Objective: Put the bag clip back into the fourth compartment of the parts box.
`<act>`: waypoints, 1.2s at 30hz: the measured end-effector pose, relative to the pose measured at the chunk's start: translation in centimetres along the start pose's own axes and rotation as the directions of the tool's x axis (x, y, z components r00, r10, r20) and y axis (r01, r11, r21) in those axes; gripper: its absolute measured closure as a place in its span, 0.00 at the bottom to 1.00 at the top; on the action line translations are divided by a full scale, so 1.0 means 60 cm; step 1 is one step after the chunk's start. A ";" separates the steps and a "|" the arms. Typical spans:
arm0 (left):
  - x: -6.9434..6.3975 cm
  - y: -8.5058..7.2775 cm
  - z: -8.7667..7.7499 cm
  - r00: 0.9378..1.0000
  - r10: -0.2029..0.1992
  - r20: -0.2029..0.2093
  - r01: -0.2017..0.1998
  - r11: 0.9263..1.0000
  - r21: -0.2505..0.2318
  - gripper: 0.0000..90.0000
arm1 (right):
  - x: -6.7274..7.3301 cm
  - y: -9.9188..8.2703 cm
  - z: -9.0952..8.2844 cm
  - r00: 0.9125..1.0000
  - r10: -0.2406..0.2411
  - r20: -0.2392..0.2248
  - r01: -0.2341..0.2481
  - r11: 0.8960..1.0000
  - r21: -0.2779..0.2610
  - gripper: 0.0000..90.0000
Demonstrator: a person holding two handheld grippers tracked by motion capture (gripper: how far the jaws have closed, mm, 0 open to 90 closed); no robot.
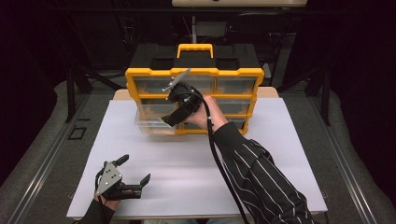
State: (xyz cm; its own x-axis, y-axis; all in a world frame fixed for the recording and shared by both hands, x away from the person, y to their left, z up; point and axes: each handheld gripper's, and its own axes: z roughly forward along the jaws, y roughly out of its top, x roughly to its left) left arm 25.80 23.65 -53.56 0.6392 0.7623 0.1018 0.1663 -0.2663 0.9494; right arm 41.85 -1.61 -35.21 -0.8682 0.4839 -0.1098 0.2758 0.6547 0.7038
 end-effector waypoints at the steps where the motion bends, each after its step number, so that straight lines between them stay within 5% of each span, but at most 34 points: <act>1: 0.000 0.000 0.000 1.000 0.000 0.001 0.000 1.000 0.002 0.00 | 0.000 -0.004 -0.004 1.000 0.002 0.000 -0.002 1.000 -0.007 0.14; 21: -0.001 0.000 0.002 1.000 0.002 0.004 -0.002 1.000 0.007 0.00 | -0.010 -0.113 -0.043 0.997 0.061 0.044 -0.061 0.998 -0.010 0.00; 36: -0.002 0.000 0.003 1.000 0.005 0.006 -0.005 1.000 0.011 0.00 | -0.009 -0.208 -0.053 0.991 0.113 0.078 -0.110 0.993 -0.033 0.00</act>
State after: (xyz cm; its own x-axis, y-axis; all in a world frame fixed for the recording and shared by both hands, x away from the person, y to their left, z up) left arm 25.86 23.48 -53.64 0.6445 0.7574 0.1048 0.1711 -0.2764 0.9457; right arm 37.58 -11.89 -41.73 -0.7967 0.5985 -0.0843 0.3564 0.5779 0.7342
